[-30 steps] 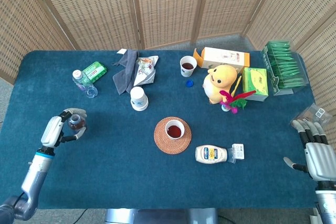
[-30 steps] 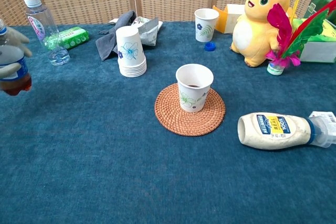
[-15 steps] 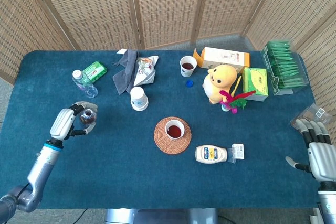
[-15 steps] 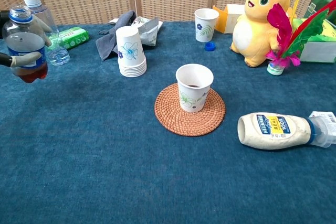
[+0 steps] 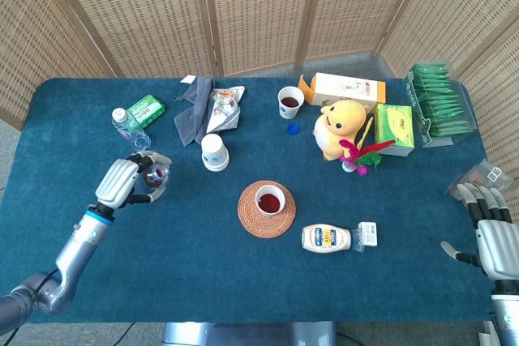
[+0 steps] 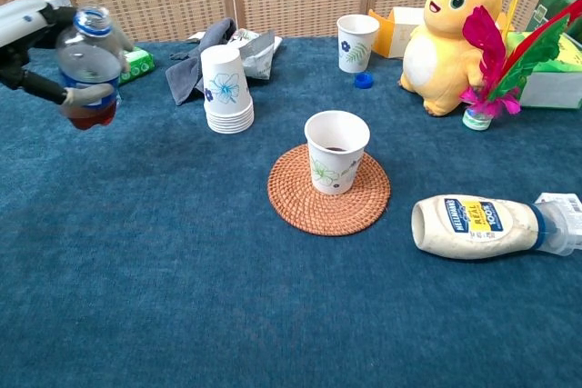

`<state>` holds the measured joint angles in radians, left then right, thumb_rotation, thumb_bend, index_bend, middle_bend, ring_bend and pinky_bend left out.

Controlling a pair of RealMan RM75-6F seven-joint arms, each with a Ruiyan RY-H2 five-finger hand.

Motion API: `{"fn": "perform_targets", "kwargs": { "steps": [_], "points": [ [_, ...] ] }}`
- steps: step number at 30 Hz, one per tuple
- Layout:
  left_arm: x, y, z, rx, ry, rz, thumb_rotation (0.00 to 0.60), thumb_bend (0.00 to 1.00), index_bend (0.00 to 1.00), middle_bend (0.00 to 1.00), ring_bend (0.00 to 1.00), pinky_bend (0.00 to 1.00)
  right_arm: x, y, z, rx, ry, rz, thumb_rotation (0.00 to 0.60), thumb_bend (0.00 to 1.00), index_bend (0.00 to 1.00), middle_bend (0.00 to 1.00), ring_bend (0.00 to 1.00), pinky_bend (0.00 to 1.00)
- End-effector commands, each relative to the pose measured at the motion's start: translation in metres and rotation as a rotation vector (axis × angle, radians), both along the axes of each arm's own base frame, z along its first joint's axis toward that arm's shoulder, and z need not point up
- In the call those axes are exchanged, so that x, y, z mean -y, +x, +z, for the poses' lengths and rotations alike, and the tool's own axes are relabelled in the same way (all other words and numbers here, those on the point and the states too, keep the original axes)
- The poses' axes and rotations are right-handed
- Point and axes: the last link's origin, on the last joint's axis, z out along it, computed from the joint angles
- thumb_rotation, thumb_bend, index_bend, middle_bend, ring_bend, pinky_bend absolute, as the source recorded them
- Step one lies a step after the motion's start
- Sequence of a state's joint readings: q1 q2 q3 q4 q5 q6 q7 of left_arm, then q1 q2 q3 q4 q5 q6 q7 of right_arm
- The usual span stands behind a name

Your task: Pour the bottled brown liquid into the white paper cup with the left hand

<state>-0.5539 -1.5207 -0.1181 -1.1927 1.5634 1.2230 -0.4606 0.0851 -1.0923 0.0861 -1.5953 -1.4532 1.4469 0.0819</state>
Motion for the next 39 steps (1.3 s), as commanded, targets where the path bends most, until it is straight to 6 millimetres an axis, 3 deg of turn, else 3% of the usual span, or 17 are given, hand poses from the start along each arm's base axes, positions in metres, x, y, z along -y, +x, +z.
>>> {"fn": "perform_targets", "kwargs": {
  "steps": [1,8,23,39],
  "points": [
    [-0.005,0.013,-0.002,-0.016,-0.008,-0.016,0.6,0.53,0.51,0.44,0.3,0.42,0.0,0.0,0.0,0.004,0.0,0.0,0.6,0.0,0.0,0.0,0.0,0.0],
    [-0.009,0.04,-0.012,-0.043,-0.029,-0.048,0.6,0.53,0.51,0.44,0.3,0.42,-0.001,0.0,0.004,0.014,-0.01,0.002,0.6,0.0,0.0,0.0,0.0,0.0],
    [-0.018,0.071,-0.029,-0.144,-0.05,-0.097,0.6,0.53,0.51,0.44,0.3,0.42,-0.001,-0.002,0.008,0.032,-0.018,-0.003,0.6,0.0,0.0,0.0,0.0,0.0],
    [-0.029,0.12,-0.046,-0.312,-0.08,-0.177,0.6,0.53,0.51,0.44,0.3,0.42,-0.003,-0.002,0.015,0.038,-0.051,-0.003,0.6,0.0,0.0,0.0,0.0,0.0]
  ]
}}
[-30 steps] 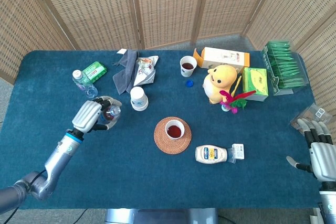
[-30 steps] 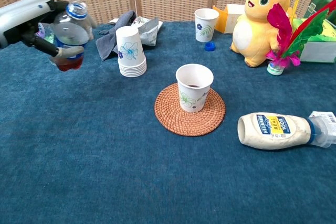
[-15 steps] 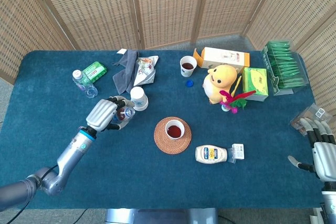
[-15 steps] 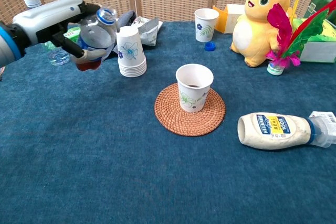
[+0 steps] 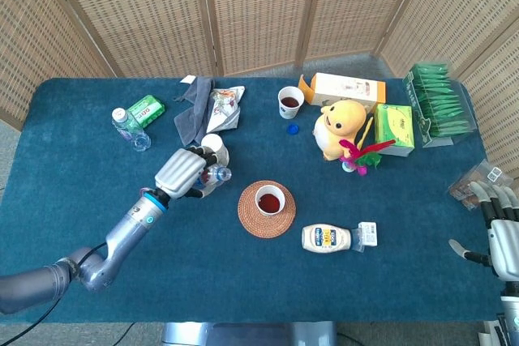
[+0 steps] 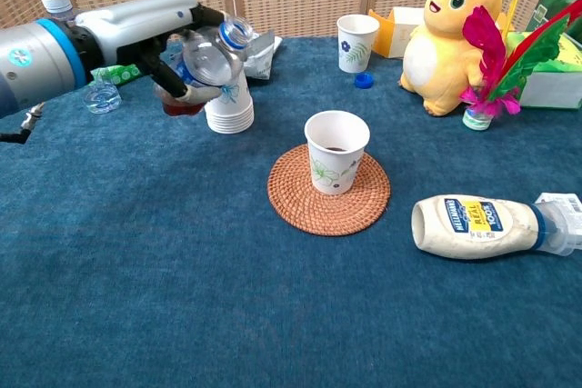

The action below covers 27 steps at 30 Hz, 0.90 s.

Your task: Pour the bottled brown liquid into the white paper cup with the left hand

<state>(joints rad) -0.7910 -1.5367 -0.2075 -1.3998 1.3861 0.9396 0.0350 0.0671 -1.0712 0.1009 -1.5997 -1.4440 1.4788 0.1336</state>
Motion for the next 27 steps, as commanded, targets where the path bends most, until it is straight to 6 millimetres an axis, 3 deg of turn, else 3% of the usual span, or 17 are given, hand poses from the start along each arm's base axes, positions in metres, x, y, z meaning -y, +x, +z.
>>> {"fn": "perform_targets", "kwargs": {
  "steps": [1,13,27],
  "points": [
    [0.0,0.014,-0.007,-0.044,-0.012,-0.015,0.6,0.53,0.51,0.44,0.3,0.42,0.0,0.0,0.002,0.006,-0.004,0.002,0.6,0.0,0.0,0.0,0.0,0.0],
    [-0.006,0.042,-0.017,-0.19,0.004,-0.052,0.6,0.54,0.51,0.44,0.3,0.42,0.0,-0.002,0.006,0.021,-0.009,0.005,0.6,0.0,0.0,0.0,0.0,0.0],
    [-0.004,0.057,-0.025,-0.365,0.045,-0.122,0.6,0.54,0.51,0.44,0.3,0.41,-0.002,-0.002,0.008,0.044,-0.006,0.016,0.6,0.0,0.0,0.0,0.0,0.0]
  ]
}}
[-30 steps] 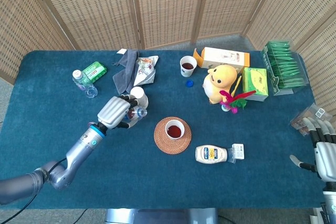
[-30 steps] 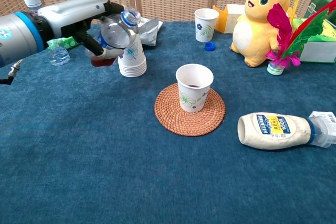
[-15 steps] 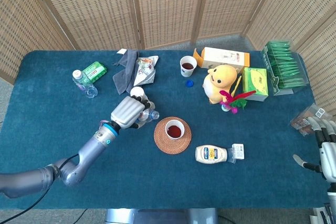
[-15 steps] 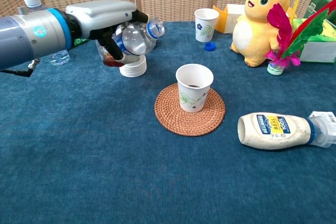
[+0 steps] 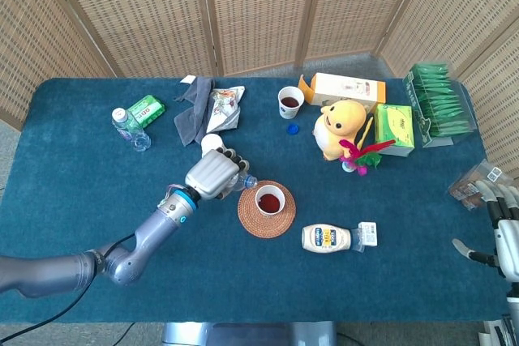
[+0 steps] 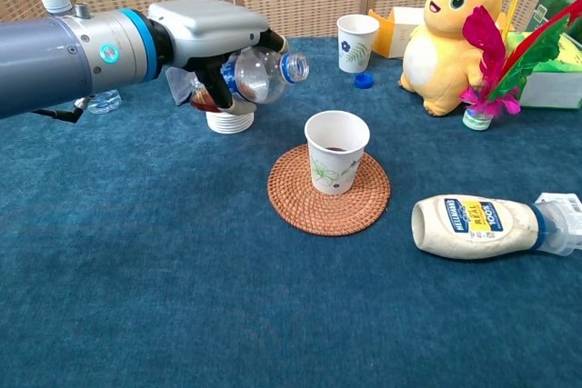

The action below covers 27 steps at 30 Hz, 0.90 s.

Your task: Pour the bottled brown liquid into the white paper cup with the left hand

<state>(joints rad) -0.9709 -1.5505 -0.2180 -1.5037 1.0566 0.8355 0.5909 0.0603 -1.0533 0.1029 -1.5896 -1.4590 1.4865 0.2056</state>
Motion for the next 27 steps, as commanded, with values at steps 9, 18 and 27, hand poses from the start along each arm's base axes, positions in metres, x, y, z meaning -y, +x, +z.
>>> {"fn": "perform_targets", "kwargs": {
  "steps": [9,18,27],
  "points": [
    [0.002,0.01,-0.003,-0.084,0.032,-0.037,0.6,0.54,0.51,0.44,0.3,0.41,-0.001,-0.001,0.002,0.008,-0.002,0.003,0.6,0.0,0.0,0.0,0.0,0.0],
    [0.0,0.009,-0.006,-0.118,0.04,-0.041,0.6,0.54,0.51,0.43,0.3,0.41,-0.002,-0.001,0.002,0.014,-0.002,0.006,0.6,0.0,0.0,0.0,0.0,0.0],
    [0.0,0.02,-0.007,-0.151,0.06,-0.071,0.6,0.54,0.51,0.43,0.3,0.41,-0.001,-0.001,0.003,0.019,-0.005,0.008,0.6,0.0,0.0,0.0,0.0,0.0]
  ]
}}
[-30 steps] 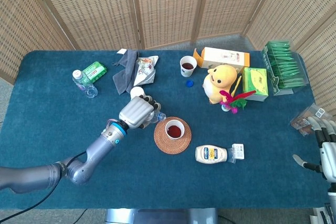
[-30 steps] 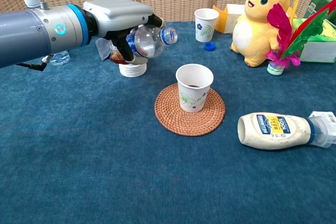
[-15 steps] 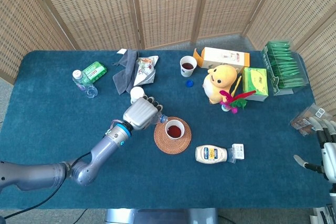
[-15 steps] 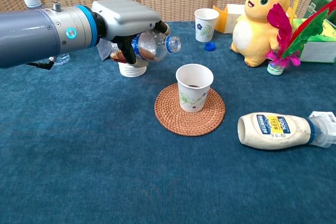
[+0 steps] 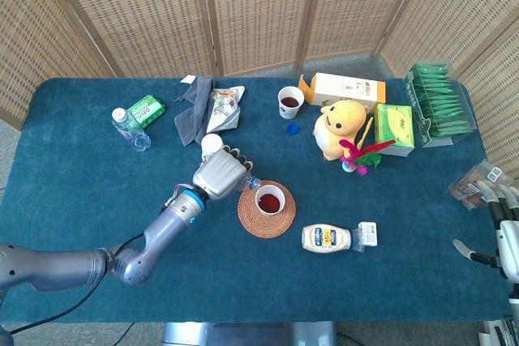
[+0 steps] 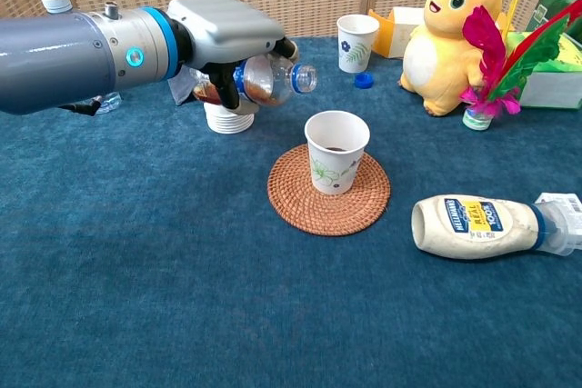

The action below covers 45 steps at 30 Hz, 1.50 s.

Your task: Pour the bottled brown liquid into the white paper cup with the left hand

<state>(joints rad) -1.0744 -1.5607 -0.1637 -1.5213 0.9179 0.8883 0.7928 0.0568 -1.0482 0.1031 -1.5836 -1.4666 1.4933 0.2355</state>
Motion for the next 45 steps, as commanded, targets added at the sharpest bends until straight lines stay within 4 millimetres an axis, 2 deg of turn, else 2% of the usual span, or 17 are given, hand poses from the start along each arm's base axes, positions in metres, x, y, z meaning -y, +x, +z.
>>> {"fn": "perform_targets", "kwargs": {
  "steps": [1,16,31,45],
  "points": [
    [0.001,0.005,-0.001,-0.008,0.002,-0.005,0.6,0.54,0.51,0.43,0.3,0.41,0.0,0.0,0.0,0.003,-0.001,0.001,0.6,0.0,0.0,0.0,0.0,0.0],
    [0.005,0.024,-0.011,-0.038,0.022,-0.009,0.6,0.54,0.51,0.43,0.29,0.41,-0.001,-0.002,0.006,0.03,-0.013,-0.008,0.6,0.0,0.0,0.0,0.0,0.0],
    [0.006,0.031,-0.017,-0.144,0.059,-0.054,0.6,0.54,0.51,0.43,0.29,0.4,0.0,-0.002,0.005,0.031,-0.014,-0.011,0.6,0.0,0.0,0.0,0.0,0.0],
    [0.011,0.047,-0.017,-0.198,0.106,-0.096,0.6,0.54,0.52,0.43,0.29,0.4,-0.001,-0.002,0.007,0.044,-0.017,-0.009,0.6,0.0,0.0,0.0,0.0,0.0]
  ]
}}
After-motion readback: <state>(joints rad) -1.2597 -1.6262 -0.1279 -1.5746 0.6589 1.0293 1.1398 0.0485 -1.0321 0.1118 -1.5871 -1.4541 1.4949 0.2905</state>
